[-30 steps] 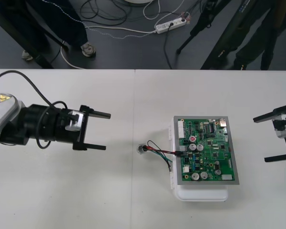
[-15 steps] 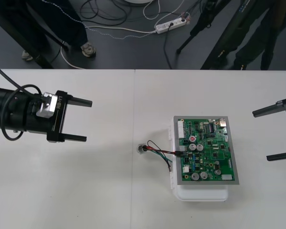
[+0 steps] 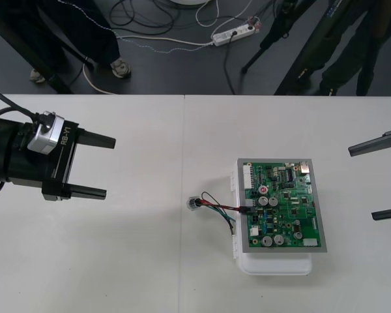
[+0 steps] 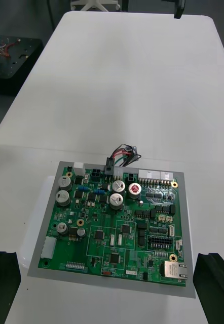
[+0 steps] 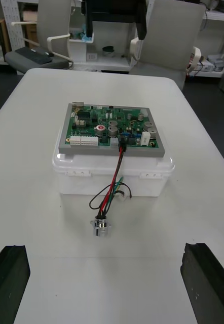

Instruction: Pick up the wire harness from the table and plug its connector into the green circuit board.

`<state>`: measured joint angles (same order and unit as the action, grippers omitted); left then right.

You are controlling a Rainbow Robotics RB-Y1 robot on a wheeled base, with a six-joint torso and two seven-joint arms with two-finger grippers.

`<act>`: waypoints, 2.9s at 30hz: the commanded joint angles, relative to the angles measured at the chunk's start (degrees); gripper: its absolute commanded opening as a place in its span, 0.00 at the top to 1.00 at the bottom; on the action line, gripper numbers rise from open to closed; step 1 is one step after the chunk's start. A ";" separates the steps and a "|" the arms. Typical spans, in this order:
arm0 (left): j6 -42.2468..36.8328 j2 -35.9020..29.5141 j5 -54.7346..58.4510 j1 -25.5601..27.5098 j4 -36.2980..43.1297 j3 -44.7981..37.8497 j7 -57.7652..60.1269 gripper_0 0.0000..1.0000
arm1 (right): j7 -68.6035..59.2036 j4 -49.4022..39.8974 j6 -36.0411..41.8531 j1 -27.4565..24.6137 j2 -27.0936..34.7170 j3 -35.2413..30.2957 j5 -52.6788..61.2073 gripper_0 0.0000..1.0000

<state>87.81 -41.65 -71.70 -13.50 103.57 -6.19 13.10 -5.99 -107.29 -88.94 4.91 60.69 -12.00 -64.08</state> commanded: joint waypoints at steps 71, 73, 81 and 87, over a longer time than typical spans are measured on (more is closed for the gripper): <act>2.19 -10.29 0.16 2.87 2.69 -3.57 1.13 0.12 | -3.51 -1.87 -1.06 -2.89 -9.36 -5.14 -8.35 0.00; 2.19 -10.29 0.16 2.87 2.69 -3.57 1.13 0.12 | -3.51 -1.87 -1.06 -2.89 -9.36 -5.14 -8.35 0.00; 2.19 -10.29 0.16 2.87 2.69 -3.57 1.13 0.12 | -3.51 -1.87 -1.06 -2.89 -9.36 -5.14 -8.35 0.00; 2.19 -10.29 0.16 2.87 2.69 -3.57 1.13 0.12 | -3.51 -1.87 -1.06 -2.89 -9.36 -5.14 -8.35 0.00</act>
<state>87.85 -49.67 -71.38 -11.67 104.55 -7.86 13.06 -10.48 -107.68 -89.62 2.72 51.72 -16.59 -72.13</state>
